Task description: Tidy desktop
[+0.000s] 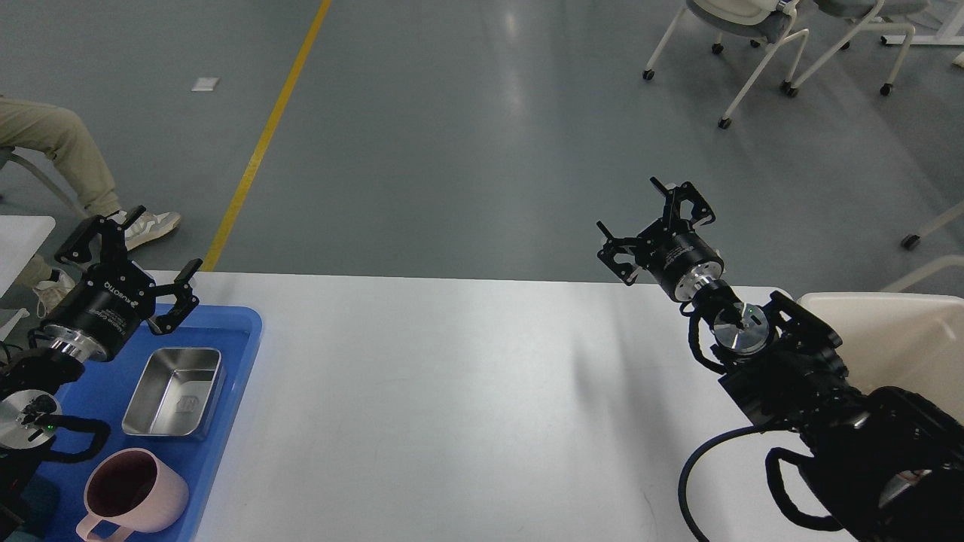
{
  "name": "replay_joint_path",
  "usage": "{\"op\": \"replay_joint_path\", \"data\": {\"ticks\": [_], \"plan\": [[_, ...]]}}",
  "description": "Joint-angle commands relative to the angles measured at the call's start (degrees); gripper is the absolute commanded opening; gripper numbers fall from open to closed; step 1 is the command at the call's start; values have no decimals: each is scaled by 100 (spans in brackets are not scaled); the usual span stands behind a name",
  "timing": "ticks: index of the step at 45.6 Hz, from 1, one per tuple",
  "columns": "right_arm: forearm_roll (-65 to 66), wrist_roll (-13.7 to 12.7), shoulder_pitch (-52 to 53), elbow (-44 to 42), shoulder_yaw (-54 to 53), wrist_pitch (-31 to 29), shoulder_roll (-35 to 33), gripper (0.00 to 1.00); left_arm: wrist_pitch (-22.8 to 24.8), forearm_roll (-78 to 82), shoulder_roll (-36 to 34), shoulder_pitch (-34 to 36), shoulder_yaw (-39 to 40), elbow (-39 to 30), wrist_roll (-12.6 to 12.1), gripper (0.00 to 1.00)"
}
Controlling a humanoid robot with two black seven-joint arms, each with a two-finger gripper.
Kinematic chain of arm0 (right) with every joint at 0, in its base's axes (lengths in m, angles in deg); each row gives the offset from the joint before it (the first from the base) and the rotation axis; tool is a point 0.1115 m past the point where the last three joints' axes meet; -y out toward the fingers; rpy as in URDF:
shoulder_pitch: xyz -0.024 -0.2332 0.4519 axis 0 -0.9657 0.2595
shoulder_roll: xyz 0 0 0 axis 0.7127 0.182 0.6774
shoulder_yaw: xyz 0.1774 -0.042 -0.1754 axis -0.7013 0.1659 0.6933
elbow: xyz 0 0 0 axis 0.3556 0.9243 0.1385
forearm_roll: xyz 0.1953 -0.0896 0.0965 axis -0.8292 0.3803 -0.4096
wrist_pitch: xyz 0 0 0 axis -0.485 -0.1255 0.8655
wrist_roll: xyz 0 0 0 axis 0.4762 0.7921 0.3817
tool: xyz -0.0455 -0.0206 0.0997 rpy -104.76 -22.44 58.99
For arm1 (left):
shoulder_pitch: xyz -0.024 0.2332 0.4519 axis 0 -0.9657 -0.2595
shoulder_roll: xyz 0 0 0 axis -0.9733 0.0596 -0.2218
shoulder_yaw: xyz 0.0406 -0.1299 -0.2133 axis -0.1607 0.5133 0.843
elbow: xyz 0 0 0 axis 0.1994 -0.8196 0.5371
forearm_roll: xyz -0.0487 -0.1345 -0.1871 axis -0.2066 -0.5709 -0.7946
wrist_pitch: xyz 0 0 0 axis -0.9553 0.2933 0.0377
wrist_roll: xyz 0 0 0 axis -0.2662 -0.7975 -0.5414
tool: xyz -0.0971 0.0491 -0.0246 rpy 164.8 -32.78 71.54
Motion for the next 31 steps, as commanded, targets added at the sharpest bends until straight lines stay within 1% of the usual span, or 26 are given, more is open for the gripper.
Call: {"op": "replay_joint_path", "data": {"ticks": [1, 4, 10, 15, 31], "plan": [[-307, 0, -171, 145, -102, 18, 107, 100, 94, -143, 41, 25, 105, 210, -9, 97], [-412, 0, -242, 172, -137, 26, 177, 100, 120, -178, 93, 42, 131, 342, -9, 97], [-526, 0, -365, 180, -172, 26, 318, 100, 200, -266, 111, 60, 201, 378, -9, 97], [-606, 0, -417, 180, -260, 26, 344, 100, 235, -389, 111, 34, 342, 387, -17, 97], [-597, 9, -514, 172, -260, 26, 380, 100, 279, -758, 129, 60, 386, 501, -35, 97]]}}
